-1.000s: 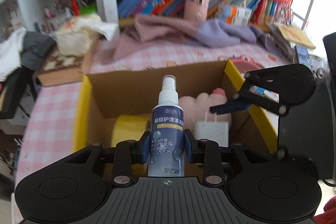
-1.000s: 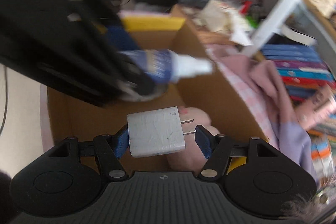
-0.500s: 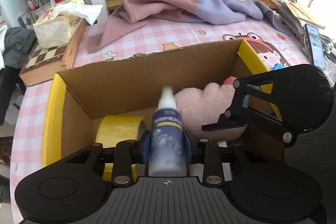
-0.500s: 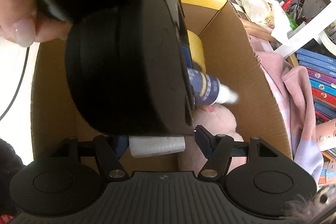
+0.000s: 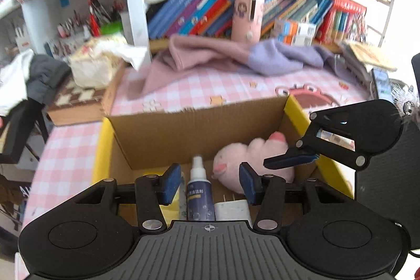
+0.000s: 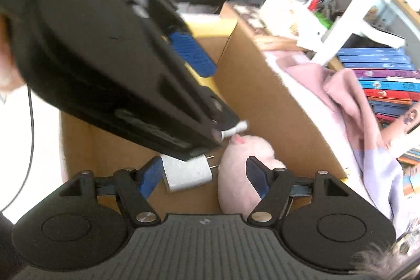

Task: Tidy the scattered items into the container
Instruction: 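Lower the bottle and charger into the box and open both grippers, then raise both tools out of the box and back away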

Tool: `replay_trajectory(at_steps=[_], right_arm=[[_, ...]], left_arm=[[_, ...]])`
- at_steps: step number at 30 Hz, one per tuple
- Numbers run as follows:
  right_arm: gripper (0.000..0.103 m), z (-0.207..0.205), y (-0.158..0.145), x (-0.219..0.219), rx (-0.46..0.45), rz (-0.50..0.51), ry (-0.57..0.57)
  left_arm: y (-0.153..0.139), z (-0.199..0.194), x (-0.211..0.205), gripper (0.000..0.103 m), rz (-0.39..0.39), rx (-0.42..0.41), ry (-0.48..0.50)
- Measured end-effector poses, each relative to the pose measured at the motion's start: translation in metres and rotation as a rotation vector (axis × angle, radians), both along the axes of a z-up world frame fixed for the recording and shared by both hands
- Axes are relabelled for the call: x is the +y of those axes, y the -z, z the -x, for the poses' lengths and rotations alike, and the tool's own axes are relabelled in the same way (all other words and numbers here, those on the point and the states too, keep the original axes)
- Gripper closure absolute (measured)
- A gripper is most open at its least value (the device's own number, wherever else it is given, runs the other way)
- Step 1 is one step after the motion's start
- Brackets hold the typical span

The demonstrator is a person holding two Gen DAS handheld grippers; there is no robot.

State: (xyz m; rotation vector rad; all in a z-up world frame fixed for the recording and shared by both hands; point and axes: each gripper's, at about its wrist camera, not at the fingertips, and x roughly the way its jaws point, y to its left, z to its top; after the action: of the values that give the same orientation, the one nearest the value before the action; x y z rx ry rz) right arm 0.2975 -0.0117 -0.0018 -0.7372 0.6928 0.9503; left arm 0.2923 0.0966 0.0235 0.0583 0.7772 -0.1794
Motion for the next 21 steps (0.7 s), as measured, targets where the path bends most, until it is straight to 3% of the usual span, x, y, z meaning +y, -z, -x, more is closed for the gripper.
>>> replay_trajectory(at_steps=[7, 10, 16, 21], right_arm=[[0.029, 0.033, -0.038, -0.014, -0.085, -0.120, 0.084], [0.029, 0.053, -0.054, -0.024, -0.125, -0.183, 0.133], [0.021, 0.097, -0.071, -0.049, -0.206, -0.315, 0.256], [0.020, 0.129, -0.074, -0.071, -0.222, -0.391, 0.367]], left_arm=[[-0.034, 0.053, 0.007, 0.052, 0.039, -0.116, -0.078], [-0.043, 0.081, 0.009, 0.044, 0.032, -0.163, -0.106], [-0.049, 0.140, 0.007, 0.035, -0.028, -0.244, -0.159], [-0.046, 0.183, 0.001, 0.032, -0.029, -0.271, -0.185]])
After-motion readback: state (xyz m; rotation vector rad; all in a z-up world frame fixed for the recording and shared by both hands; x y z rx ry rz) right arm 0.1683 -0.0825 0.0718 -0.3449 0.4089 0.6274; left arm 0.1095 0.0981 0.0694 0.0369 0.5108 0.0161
